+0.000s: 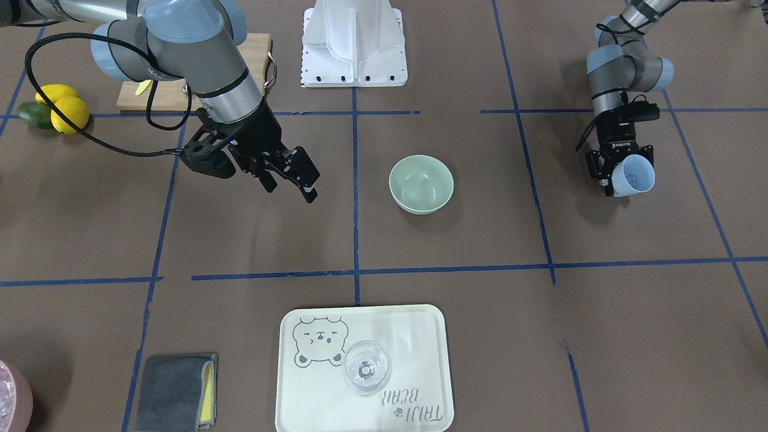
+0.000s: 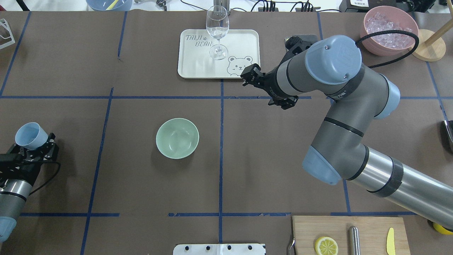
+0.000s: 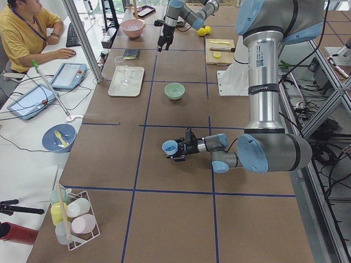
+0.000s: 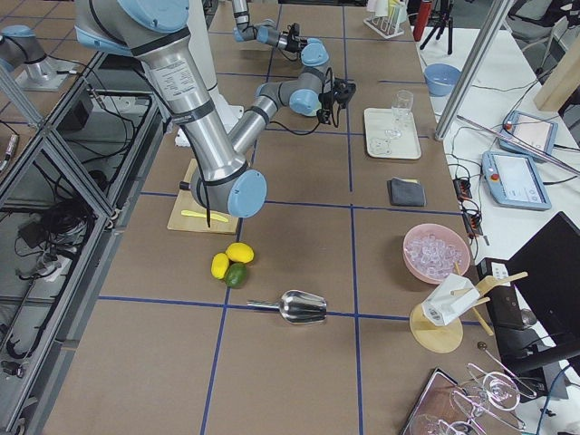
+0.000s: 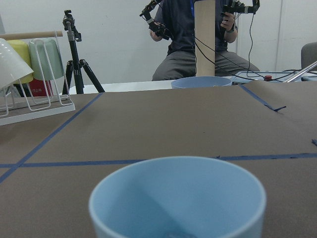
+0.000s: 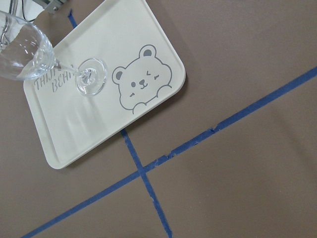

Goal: Pour ice into bowl

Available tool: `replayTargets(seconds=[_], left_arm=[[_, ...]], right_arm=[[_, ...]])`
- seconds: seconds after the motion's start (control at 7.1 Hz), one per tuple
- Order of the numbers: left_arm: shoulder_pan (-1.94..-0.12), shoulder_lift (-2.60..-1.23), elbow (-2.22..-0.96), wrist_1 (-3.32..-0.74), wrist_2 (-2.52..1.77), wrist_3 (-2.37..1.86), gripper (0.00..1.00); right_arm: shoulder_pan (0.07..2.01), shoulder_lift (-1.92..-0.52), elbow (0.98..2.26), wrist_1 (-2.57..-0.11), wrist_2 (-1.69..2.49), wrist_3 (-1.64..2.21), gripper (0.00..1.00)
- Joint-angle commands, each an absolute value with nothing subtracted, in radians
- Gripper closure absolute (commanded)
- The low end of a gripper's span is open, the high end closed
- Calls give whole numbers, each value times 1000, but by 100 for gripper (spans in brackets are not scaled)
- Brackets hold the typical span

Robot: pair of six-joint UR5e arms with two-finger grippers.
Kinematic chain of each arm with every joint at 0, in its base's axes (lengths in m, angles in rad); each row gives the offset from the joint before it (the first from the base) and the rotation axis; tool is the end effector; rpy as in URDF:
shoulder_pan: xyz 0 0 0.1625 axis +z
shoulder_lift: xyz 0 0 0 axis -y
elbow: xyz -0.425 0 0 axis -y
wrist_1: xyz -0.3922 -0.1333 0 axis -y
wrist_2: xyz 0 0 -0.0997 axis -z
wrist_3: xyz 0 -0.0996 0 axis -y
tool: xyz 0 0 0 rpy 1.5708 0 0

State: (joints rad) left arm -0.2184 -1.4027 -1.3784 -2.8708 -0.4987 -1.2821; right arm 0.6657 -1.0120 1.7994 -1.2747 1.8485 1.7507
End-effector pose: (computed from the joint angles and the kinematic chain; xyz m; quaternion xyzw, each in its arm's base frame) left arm 0.3360 -0.3007 0.6675 0.5385 0.2625 -0.2041 0.7743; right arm -0.4327 -0.4746 0.2017 0.0077 -0.5242 0.2831 0.8031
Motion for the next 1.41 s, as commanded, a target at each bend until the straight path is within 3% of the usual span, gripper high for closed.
replayTargets(seconds=[0.0,0.42,0.7,1.13,1.27], left_arm=[[-241,-1404,-1385,-2975,-514,-1154,100],[-336,-1532,-1462,-3218,-618,-644,100],[-342,-1722,-1505,-3160,-681,-379,100],[-331,-1755,-1676,-2903,-716,-67,100],[-324,-1769,-1674,-2899,-727,-61,100]], right_arm=[[666,-1009,1799,-1276,1848,1752,0],[675,-1011,1801,-1273,1859,1750,0],[721,-1020,1822,-1273,1931,1752,0],[773,-1038,1841,-1275,1999,1750,0],[778,-1039,1842,-1275,2003,1750,0]])
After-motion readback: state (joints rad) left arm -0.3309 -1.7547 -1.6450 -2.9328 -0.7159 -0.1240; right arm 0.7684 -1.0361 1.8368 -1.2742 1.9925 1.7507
